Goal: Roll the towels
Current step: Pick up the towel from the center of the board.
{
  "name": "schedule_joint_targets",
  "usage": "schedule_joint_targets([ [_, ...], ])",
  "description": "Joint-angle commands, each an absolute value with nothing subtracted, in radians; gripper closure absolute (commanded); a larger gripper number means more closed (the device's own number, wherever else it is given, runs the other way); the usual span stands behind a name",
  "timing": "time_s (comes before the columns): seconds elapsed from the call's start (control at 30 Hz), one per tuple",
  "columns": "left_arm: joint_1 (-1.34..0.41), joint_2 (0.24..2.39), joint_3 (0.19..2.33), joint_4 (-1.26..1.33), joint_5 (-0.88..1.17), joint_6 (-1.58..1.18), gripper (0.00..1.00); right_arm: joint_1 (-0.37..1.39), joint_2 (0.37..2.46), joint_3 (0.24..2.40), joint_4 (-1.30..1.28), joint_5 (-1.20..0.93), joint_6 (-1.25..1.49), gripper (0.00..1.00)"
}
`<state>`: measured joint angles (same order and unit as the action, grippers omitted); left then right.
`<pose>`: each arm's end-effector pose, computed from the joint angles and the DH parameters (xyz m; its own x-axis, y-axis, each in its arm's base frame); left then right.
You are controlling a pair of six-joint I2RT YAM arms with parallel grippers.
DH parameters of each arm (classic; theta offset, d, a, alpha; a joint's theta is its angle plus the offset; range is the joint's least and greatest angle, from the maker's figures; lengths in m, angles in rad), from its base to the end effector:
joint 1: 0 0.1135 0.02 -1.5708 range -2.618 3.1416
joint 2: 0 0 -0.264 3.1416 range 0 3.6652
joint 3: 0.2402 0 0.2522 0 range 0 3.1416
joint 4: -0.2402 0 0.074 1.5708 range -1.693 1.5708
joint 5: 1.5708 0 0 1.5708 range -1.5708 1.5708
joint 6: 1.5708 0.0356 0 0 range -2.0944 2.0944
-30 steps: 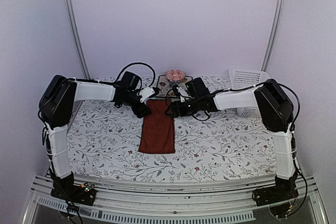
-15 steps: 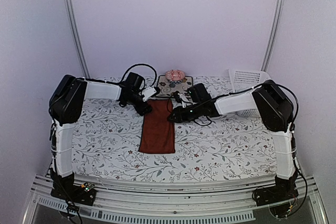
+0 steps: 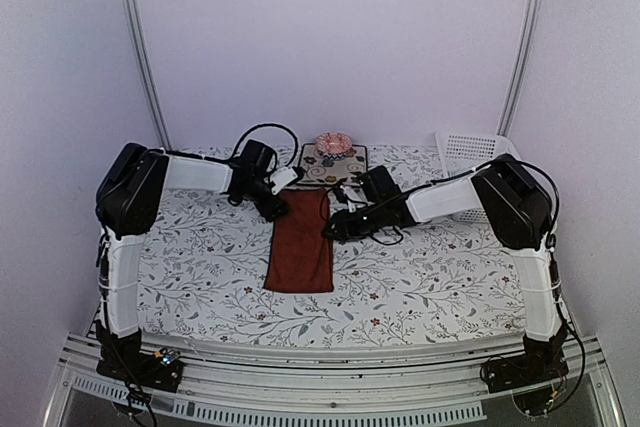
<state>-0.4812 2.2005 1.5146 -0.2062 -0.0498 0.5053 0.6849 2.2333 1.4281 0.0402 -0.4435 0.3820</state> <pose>0.4191 -0.2168 0.1329 -0.3934 0.7508 -0.5306 0.7143 0.6130 0.3378 0.3559 0.3104 0.1131 -0.8001 -0.2187 -0.5586 -0.5527 0.6307 0.5447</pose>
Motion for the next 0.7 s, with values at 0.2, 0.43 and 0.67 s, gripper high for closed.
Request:
schedule_joint_targets([
  [0.2, -0.437, 1.897, 1.391, -0.194, 0.119, 0.523, 0.03, 0.688, 1.989, 1.271, 0.019, -0.283, 0.206, 0.33],
  [0.43, -0.477, 1.506, 0.873, 0.045, 0.335, 0.843, 0.03, 0.799, 1.785, 1.082, 0.087, -0.062, -0.024, 0.1],
  [0.67, -0.585, 1.302, 0.531, 0.163, 0.367, 1.039, 0.03, 0.942, 1.705, 0.97, 0.191, 0.116, -0.242, 0.01],
])
